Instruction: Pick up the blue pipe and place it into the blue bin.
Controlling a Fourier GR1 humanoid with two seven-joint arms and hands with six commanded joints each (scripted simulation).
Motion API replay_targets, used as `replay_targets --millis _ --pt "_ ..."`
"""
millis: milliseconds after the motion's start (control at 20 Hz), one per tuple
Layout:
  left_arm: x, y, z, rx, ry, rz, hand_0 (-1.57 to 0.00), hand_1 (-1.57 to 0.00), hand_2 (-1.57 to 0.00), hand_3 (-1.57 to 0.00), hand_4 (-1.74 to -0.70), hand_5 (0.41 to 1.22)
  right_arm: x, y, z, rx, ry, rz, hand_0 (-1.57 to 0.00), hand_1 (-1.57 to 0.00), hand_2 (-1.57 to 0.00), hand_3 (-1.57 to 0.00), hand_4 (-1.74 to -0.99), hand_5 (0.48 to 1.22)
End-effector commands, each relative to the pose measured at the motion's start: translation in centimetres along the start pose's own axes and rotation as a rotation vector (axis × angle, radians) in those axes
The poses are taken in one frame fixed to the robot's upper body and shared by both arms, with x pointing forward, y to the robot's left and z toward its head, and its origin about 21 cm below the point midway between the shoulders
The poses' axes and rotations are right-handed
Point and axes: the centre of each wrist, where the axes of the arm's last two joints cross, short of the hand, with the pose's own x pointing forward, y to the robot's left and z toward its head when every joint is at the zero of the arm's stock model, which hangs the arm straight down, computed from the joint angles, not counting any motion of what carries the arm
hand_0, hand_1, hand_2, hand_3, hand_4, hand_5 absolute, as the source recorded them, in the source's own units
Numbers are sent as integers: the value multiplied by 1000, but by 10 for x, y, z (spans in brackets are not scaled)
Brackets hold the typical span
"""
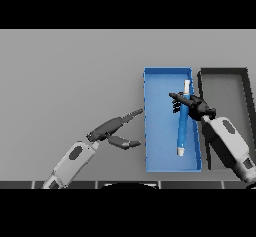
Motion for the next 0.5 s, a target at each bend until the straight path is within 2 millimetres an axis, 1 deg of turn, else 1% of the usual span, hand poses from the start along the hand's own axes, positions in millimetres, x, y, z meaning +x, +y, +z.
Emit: replay_targets --millis 0,50,100,150,200,300,350,400,450 --pt "1 -3 -1 1 9 -3 1 1 1 1 -888 453 -1 3 0 20 20 57 -534 -477 -456 -367 -1285 1141" --pt "0 -1 1 5 12 -1 1 1 1 1 -889 453 0 2 0 17 38 97 -427 -382 -364 -293 -1242 1081" --pt "2 4 1 11 11 -2 1 1 1 1 -891 452 0 6 -2 9 42 155 -342 -305 -291 -234 -1208 1028" --pt "2 3 1 5 7 -1 1 1 1 1 -893 454 -1 6 -2 1 48 185 -273 -244 -233 -187 -1179 975" --pt "2 2 0 3 6 1 1 1 1 1 -895 453 -2 7 -3 -7 51 212 -218 -195 -186 -150 -1165 924" --pt "-1 1 0 1 10 1 1 1 1 1 -897 450 -4 7 -7 -24 52 283 -139 -124 -119 -95 -1131 857" --pt "-3 1 1 2 3 4 1 1 1 1 -899 450 -8 7 -8 -42 49 314 -111 -99 -95 -76 -1125 821" --pt "-2 2 0 8 3 5 1 1 1 1 -901 453 -8 8 -11 -47 33 340 -89 -79 -76 -61 -1126 794" --pt "-2 0 0 7 -2 4 1 1 1 1 -905 455 -12 6 -13 -53 30 332 -71 -63 -60 -48 -1125 764"
